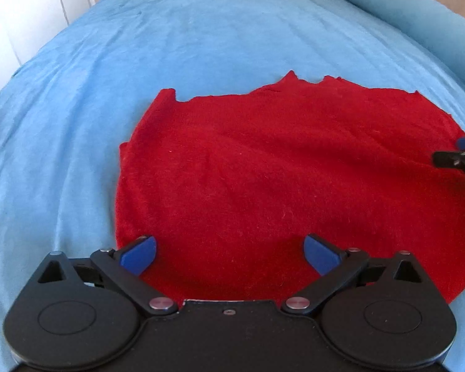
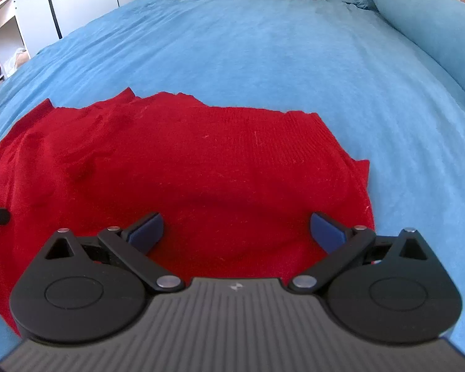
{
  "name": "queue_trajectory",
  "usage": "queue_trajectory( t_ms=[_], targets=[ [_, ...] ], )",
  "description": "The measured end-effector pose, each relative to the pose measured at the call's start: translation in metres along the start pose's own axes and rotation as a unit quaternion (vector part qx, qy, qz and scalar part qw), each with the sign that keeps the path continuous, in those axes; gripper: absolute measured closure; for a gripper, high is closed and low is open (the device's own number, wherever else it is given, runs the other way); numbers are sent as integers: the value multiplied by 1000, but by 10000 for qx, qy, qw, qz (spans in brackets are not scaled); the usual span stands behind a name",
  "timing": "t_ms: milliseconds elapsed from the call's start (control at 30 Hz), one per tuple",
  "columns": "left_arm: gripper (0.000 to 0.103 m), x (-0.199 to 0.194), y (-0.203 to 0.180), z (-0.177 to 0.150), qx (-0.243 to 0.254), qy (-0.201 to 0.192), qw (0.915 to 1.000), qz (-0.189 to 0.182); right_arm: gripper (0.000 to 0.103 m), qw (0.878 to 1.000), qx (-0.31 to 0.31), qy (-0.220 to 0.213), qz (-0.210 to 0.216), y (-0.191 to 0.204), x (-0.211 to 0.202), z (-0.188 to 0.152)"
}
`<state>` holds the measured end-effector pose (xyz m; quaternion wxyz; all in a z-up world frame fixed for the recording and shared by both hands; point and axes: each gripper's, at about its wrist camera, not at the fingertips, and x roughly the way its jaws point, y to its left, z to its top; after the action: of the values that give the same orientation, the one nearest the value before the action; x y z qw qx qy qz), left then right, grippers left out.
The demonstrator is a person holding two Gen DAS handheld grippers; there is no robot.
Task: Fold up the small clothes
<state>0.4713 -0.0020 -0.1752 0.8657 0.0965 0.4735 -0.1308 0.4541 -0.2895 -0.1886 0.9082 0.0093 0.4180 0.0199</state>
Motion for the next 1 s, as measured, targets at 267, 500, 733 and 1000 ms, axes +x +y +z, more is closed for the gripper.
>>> queue_trajectory(
  t_ms=[267, 500, 733, 1000],
  targets=[
    [0, -37, -19, 18, 40, -159, 9994, 304, 0, 9980, 326, -542, -76, -12, -50, 14],
    [0, -68, -58, 40, -124, -16, 9994, 317, 0, 9952, 871, -352, -272, -26, -109, 5],
    [0, -33, -83, 48, -863, -35, 9963, 22, 0, 9886, 1453, 360, -173, -32, -126, -52],
    [1, 1, -88, 46, -1041, 139, 9945, 5, 1, 9695, 2439, 250, -21, -32, -100, -112]
  ],
)
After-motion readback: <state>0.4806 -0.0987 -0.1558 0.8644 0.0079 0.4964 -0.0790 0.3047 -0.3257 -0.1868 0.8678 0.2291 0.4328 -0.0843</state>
